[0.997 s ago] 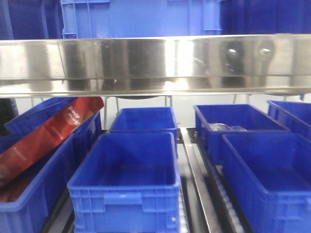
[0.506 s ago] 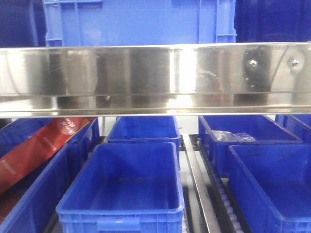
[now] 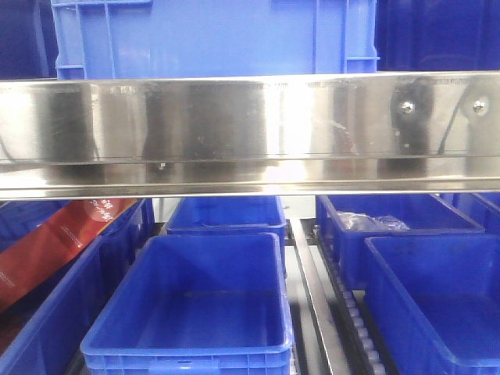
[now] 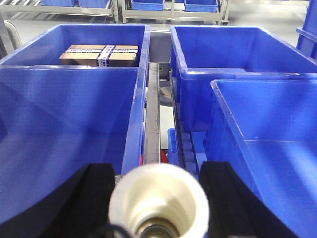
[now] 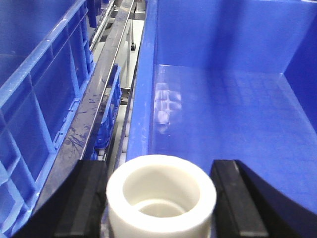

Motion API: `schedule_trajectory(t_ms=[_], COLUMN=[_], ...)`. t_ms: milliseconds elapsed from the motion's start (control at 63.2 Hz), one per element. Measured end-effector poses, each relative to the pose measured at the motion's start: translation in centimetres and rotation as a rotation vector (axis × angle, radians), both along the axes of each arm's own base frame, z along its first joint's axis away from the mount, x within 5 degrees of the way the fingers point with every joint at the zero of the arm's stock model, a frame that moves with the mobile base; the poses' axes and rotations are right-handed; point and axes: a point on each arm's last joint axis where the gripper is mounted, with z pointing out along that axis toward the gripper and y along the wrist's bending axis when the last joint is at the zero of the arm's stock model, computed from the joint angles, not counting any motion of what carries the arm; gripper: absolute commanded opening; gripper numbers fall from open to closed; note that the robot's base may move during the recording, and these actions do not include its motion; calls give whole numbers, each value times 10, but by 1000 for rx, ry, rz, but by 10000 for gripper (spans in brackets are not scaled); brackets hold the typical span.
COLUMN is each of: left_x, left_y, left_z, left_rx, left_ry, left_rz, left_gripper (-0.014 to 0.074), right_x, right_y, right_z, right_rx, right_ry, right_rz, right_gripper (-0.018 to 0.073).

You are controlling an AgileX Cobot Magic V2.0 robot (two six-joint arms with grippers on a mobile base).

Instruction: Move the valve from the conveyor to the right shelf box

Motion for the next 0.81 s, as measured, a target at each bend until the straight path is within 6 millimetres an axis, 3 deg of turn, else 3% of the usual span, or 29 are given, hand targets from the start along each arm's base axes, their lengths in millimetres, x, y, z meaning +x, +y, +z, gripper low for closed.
schedule_trajectory(t_ms=[807], left_x=[0], left_y=[0], left_z=[0], left_rx=[0], left_ry=[-2], left_rz=[0], left_gripper=[-111], right_x=[0], right_y=[0], right_z=[0], right_rx=[0], right_ry=[-4], right_rz=[-1], right_gripper=[-162])
